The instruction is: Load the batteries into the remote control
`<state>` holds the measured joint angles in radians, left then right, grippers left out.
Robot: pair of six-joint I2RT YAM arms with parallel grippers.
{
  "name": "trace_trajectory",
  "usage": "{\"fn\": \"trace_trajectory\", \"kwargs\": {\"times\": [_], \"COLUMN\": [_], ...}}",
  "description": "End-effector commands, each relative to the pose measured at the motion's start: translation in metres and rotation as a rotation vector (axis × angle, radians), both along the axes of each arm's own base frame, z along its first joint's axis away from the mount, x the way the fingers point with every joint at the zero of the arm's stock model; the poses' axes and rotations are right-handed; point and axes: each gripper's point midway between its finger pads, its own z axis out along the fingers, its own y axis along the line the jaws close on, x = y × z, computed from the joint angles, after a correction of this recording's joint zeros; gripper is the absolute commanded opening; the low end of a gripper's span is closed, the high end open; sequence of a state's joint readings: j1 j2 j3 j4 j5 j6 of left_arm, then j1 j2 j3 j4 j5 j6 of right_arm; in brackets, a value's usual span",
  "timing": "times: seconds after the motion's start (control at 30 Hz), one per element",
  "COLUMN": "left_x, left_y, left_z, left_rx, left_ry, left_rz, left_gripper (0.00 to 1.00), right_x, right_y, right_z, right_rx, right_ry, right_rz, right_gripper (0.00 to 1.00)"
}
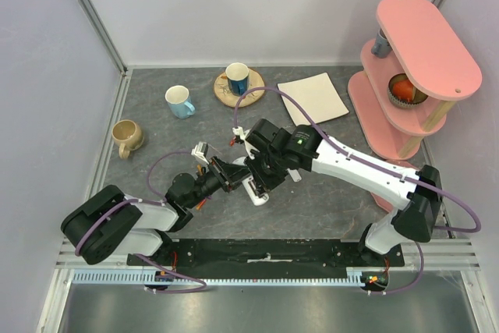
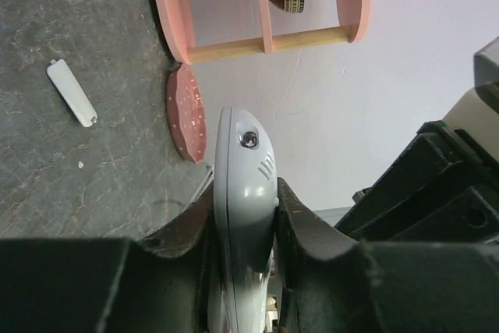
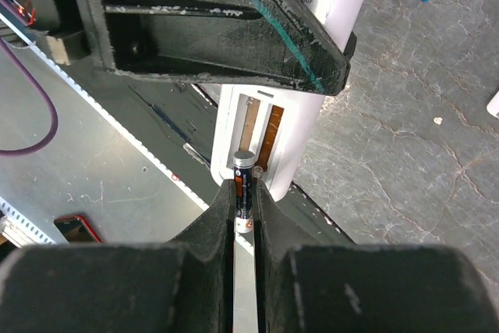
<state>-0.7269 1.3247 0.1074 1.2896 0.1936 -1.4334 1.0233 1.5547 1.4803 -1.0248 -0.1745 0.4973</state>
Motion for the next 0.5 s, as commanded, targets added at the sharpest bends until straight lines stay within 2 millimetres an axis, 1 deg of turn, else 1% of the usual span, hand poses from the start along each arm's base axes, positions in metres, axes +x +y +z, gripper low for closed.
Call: {"fn": "trace_trajectory", "kwargs": {"times": [0.0, 0.33, 0.47], "left_x": [-0.0203, -0.0241, -0.0256], "left_y": [0.0121, 0.0090, 0.0088], "left_z": [0.0952, 0.0976, 0.0995], "left_rx": [-0.244, -0.248, -0.252], "left_ry": [-0.343, -0.350, -0.355], "left_rz": [-0.012, -0.031, -0.035], "left_gripper": [0.02, 0.02, 0.02], "right_x": [0.0004, 0.0049, 0.0057], "right_y": [0.0041, 0.0114, 0.0125], "right_z": [-0.0031, -0.0067, -0.0121], "right_rx": [0.009, 0.027, 0.027], "right_ry": [0.016, 0.017, 0.029], "right_rz": [0.003, -0.016, -0.023], "right_gripper": [0.00, 0.00, 0.00]}}
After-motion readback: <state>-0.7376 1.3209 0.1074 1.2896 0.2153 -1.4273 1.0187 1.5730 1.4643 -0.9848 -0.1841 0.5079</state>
